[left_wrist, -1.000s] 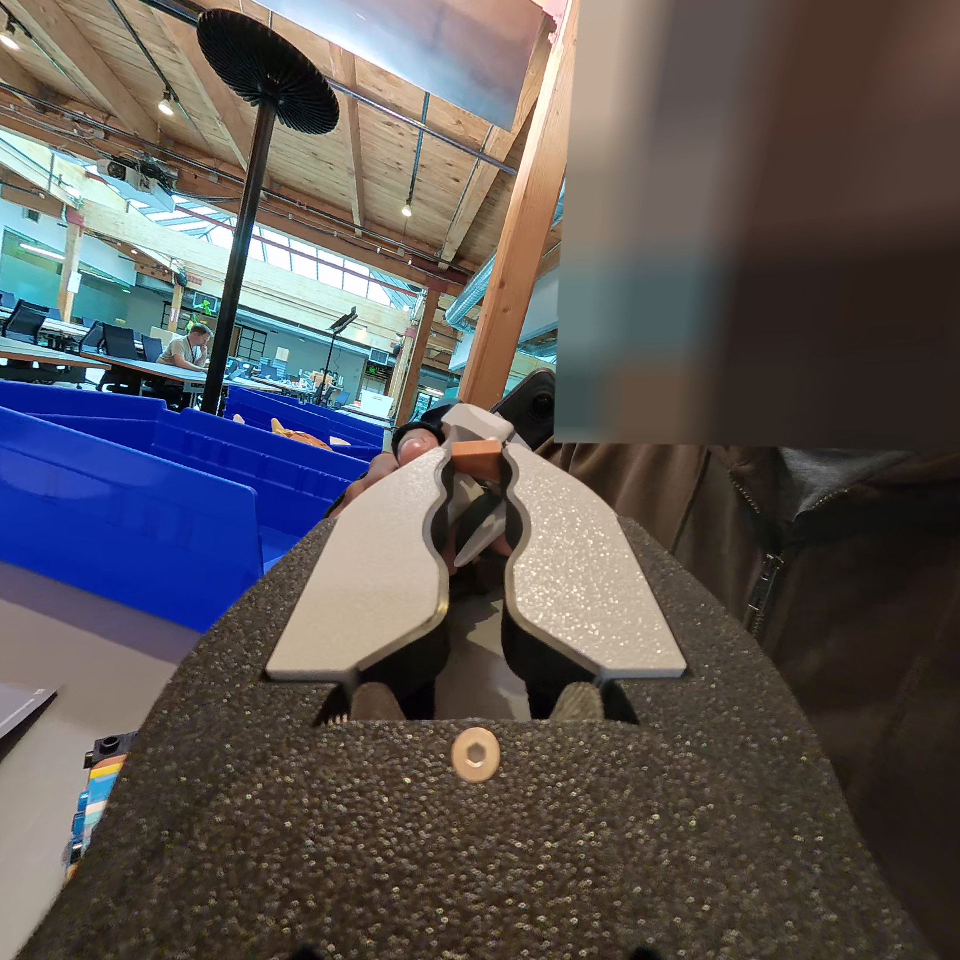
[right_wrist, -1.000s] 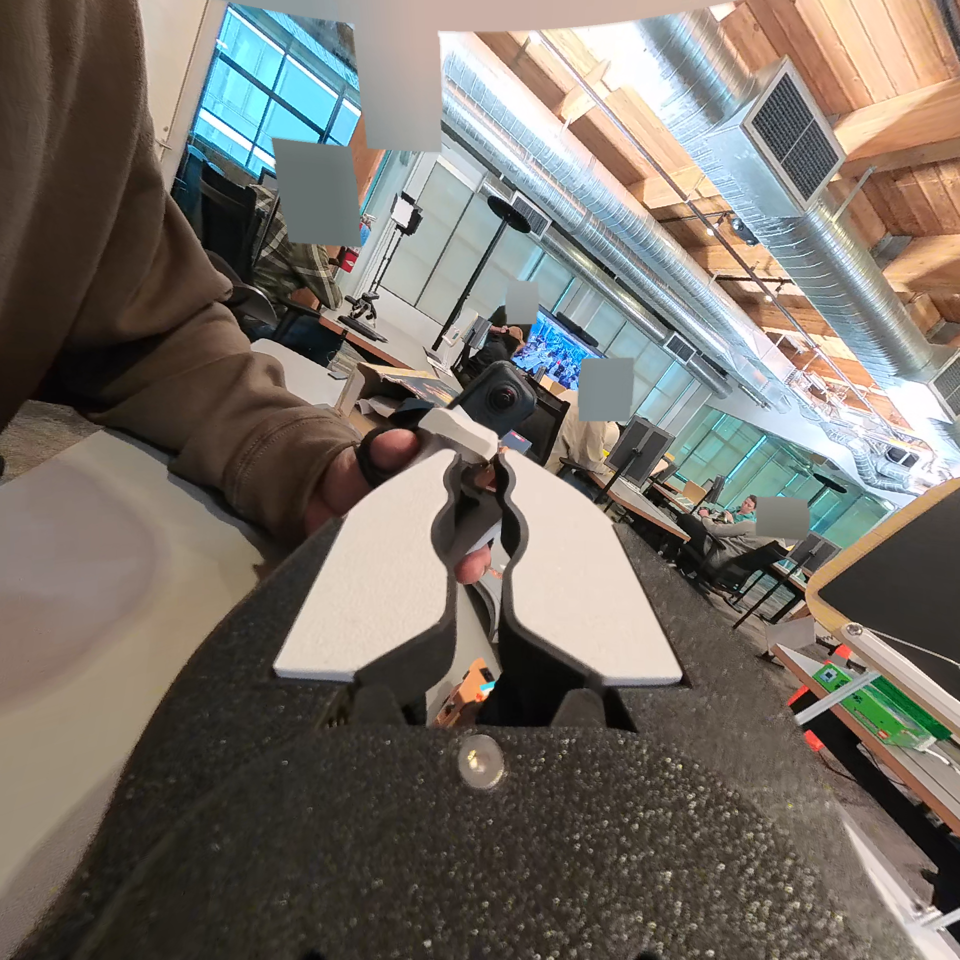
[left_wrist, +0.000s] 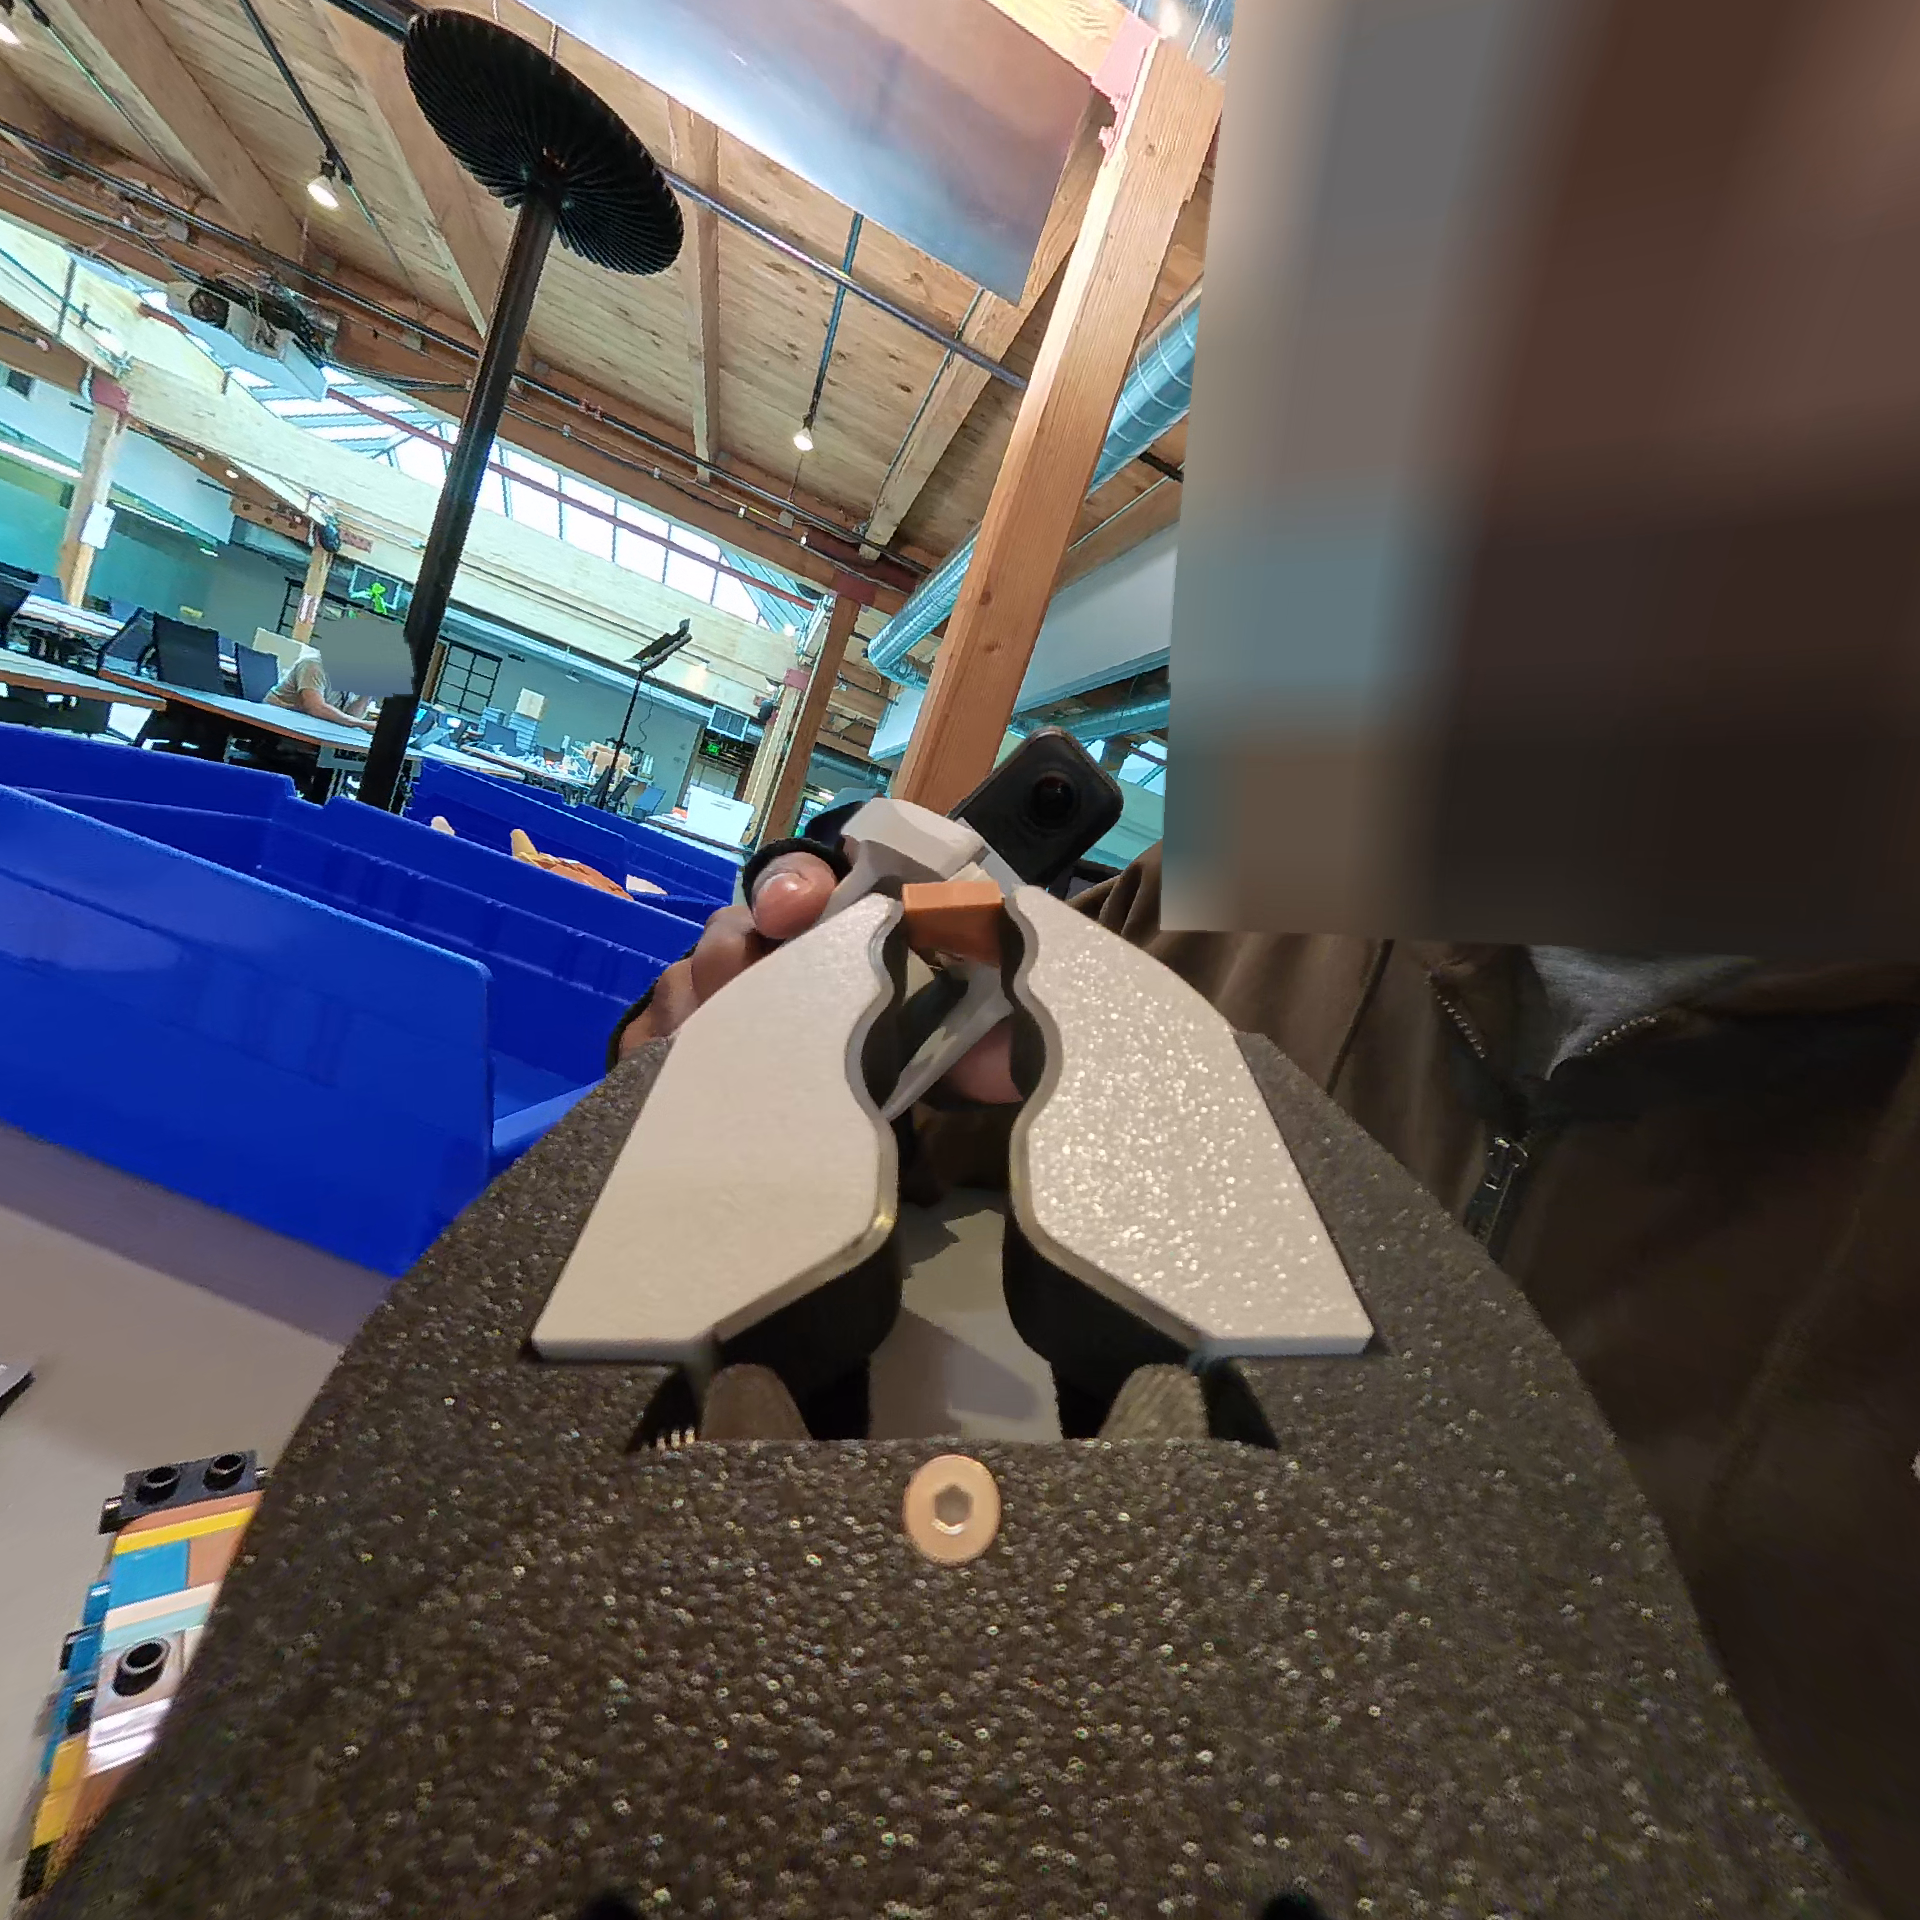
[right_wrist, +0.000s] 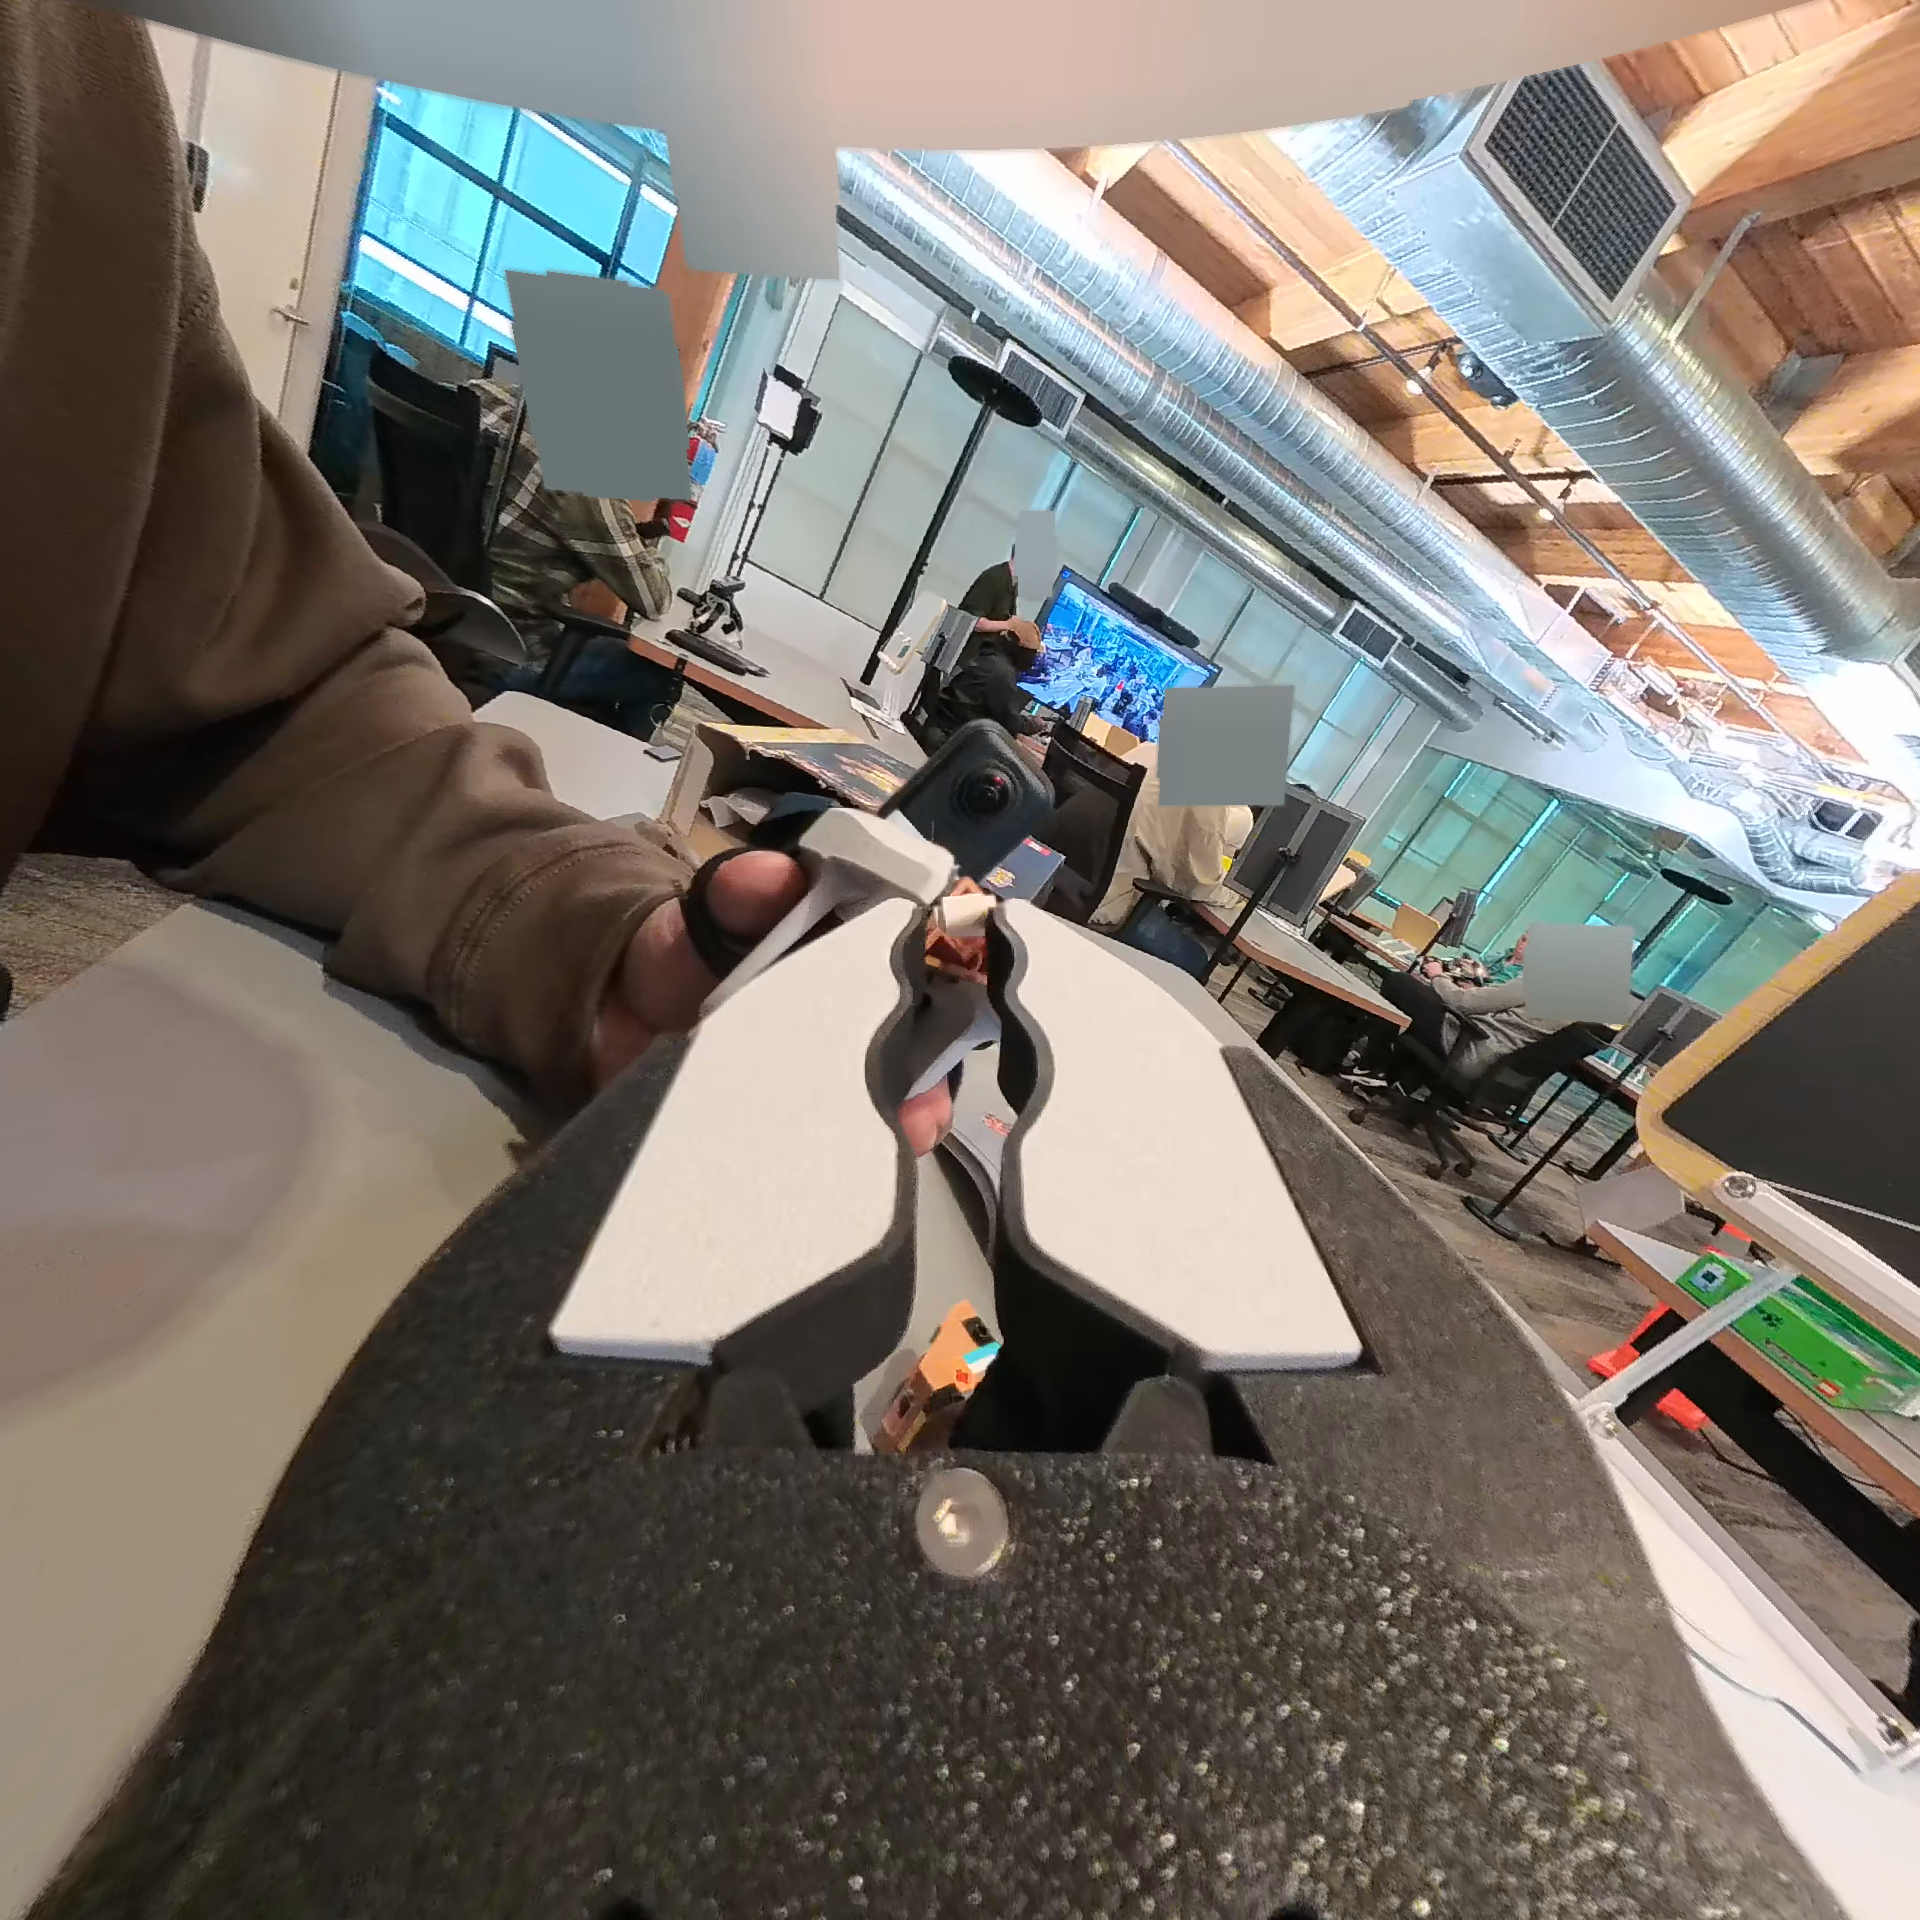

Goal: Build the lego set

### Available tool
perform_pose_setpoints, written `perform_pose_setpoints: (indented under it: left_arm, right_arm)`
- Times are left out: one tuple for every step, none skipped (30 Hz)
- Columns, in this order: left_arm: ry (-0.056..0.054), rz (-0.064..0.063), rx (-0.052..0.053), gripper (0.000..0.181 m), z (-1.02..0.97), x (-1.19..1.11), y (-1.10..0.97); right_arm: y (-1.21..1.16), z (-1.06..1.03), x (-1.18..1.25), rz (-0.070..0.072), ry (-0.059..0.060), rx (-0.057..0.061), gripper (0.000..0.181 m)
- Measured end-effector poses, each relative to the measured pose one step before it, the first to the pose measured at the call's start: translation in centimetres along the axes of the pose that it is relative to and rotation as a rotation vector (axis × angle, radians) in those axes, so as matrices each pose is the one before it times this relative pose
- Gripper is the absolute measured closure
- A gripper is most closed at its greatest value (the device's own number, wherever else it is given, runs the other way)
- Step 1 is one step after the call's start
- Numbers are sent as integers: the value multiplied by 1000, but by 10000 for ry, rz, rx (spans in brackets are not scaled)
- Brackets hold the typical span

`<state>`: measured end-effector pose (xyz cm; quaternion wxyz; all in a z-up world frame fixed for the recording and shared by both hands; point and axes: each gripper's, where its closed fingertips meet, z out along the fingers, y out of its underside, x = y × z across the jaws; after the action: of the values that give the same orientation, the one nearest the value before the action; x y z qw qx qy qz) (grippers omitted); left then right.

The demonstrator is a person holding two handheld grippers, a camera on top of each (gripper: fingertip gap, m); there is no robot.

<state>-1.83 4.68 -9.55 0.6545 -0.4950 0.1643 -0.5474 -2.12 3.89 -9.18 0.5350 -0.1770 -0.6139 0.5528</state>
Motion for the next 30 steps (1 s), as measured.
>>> perform_pose_setpoints:
  left_arm:
    - [9, -51, 50, 164, -31, -9, -64]
    - [7, -39, 28, 164, -18, -17, -42]
    - [-1, -20, 23, 165, -23, -20, -29]
    - [-4, -12, 14, 165, -15, -10, -13]
    - [-3, -12, 14, 165, -5, -15, -22]
    - [0, -13, 15, 165, -4, -10, -23]
    - [3, -13, 13, 165, -11, 2, -20]
    - [-7, -3, 7, 165, -7, -13, -6]
    - [-16, -7, 10, 165, -15, -38, -23]
    - [-16, -12, 15, 165, -9, -22, -23]
    - [-3, -16, 12, 165, -19, -18, -17]
    - [-8, -12, 10, 165, -13, -24, -9]
    - [-11, -7, 9, 165, -1, -24, -10]
    - [-17, -5, 16, 165, -16, -32, -30]
    - [-39, -27, 24, 165, -8, -78, -41]
    - [0, -51, 48, 165, -8, -22, -62]
    - [6, -38, 31, 165, -24, -13, -39]
    - [3, -2, 1, 165, -14, -2, -13]
    - [-3, 11, 11, 165, -12, 2, -32]
    - [2, 2, 1, 165, 5, 5, -9]
    - [-4, 0, -8, 165, 9, 2, 22]
    - [-11, -1, -10, 165, 12, -28, 31]
    - [-3, -10, -5, 165, 11, -15, 33]
    - [-2, -25, 7, 165, -9, -29, 0]
    - [-4, -30, 15, 165, -8, -19, -10]
    - [-5, -20, 6, 165, -11, -35, 1]
    - [-5, -5, -4, 165, 2, -12, 5]
    - [-1, 1, -6, 165, 1, -10, 6]
    - [3, 4, -9, 165, 1, 4, 17]
    - [1, 8, -4, 165, 4, 11, 5]
  right_arm:
    - [21, 17, 7, -54, 52, -24, 171]
    - [23, 19, -2, -89, 54, -24, 171]
    - [27, 27, -6, -123, 55, -29, 171]
    - [18, 9, -6, -134, 54, -30, 171]
    - [15, 3, 8, -103, 45, -19, 171]
    - [-2, 0, 1, -67, 37, -4, 171]
    - [5, -1, -10, -60, 34, 6, 171]
    - [13, -4, -18, -66, 30, -4, 171]
    - [25, 2, -6, -87, 32, -14, 171]
    - [32, 6, 14, -97, 35, -23, 171]
    - [24, 5, -9, -112, 28, -21, 171]
    - [33, -2, -29, -138, 21, -26, 171]
    - [30, 0, -9, -166, 27, -29, 171]
    - [28, 1, -15, -132, 18, -32, 171]
    - [23, 14, -75, -73, -26, -25, 171]
    - [33, 34, -231, -71, -110, -25, 174]
    - [60, 47, -208, -104, -48, -42, 174]
    - [61, 42, -120, -123, 27, -40, 173]
    - [37, 38, -66, -54, 13, -32, 173]
    - [-6, 22, -15, 52, -19, -3, 173]
    - [-12, 0, 23, 81, -17, 19, 173]
    - [0, -13, 45, 60, 0, 18, 174]
    - [25, -12, 37, 47, -6, 4, 174]
    - [11, -1, 19, 41, -11, 7, 174]
    - [28, 5, -3, 46, -17, 0, 174]
    - [32, 13, -2, 47, -19, -1, 174]
    - [28, -3, -7, 40, -17, 2, 174]
    - [16, -8, 3, 27, -14, 8, 174]
    - [6, -12, -6, 15, -20, 9, 174]
    - [-5, -11, 3, 22, -18, 5, 174]
